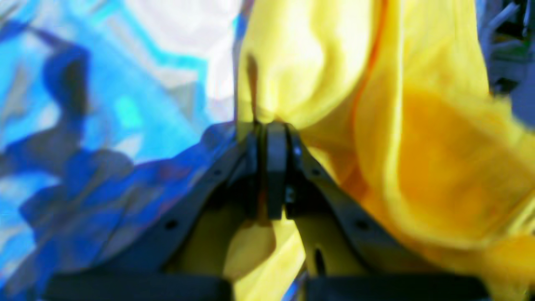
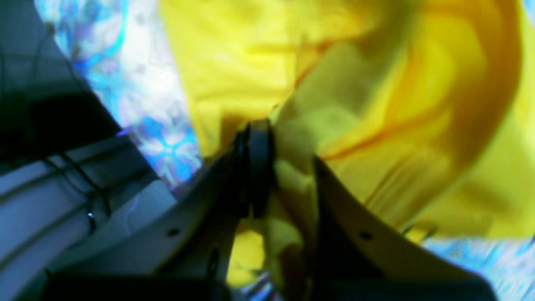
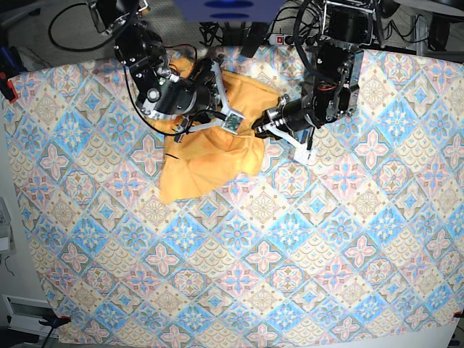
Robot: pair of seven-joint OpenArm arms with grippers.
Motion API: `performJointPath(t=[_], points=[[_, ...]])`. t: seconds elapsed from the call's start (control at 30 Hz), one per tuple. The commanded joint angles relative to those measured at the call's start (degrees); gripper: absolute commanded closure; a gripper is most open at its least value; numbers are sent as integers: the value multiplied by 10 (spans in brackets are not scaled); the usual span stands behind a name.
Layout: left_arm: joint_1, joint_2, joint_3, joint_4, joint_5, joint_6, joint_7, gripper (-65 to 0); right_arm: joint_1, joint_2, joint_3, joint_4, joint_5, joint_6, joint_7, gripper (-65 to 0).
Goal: Fold the T-shirt properly
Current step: 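Lift the gripped fabric with the right gripper and fold it over the shirt, then release the fabric and reposition the right gripper beside the bunched shirt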
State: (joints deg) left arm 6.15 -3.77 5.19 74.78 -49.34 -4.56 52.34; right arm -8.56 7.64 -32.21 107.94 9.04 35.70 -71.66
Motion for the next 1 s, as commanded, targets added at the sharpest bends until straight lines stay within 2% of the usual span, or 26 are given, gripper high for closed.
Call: performJointPath(t=[0.0, 0.17, 0.43, 0.53, 0.73, 0.87, 0.97], points=[[0, 2, 7, 0, 19, 12, -7, 0, 16, -2, -6, 10, 8, 6, 14, -6], [-3, 0, 54, -1, 19, 14, -39, 0, 44, -4, -18, 6, 8, 21, 18, -31], [-3, 0, 55, -1, 19, 14, -40, 0, 68, -4, -44, -20, 8, 18, 30, -38], [-3, -1, 55, -1, 19, 15, -40, 0, 68, -4, -41, -17, 8, 18, 30, -73], [-1, -1, 55, -1, 18, 15, -40, 0, 76, -4, -24, -16, 8, 16, 49, -205], [0, -3, 55, -1, 18, 15, -39, 0, 80, -4, 8, -15, 8, 16, 59, -217], [7, -19, 54, 3, 14, 15, -39, 0, 90, -4, 31, -12, 8, 16, 75, -217]])
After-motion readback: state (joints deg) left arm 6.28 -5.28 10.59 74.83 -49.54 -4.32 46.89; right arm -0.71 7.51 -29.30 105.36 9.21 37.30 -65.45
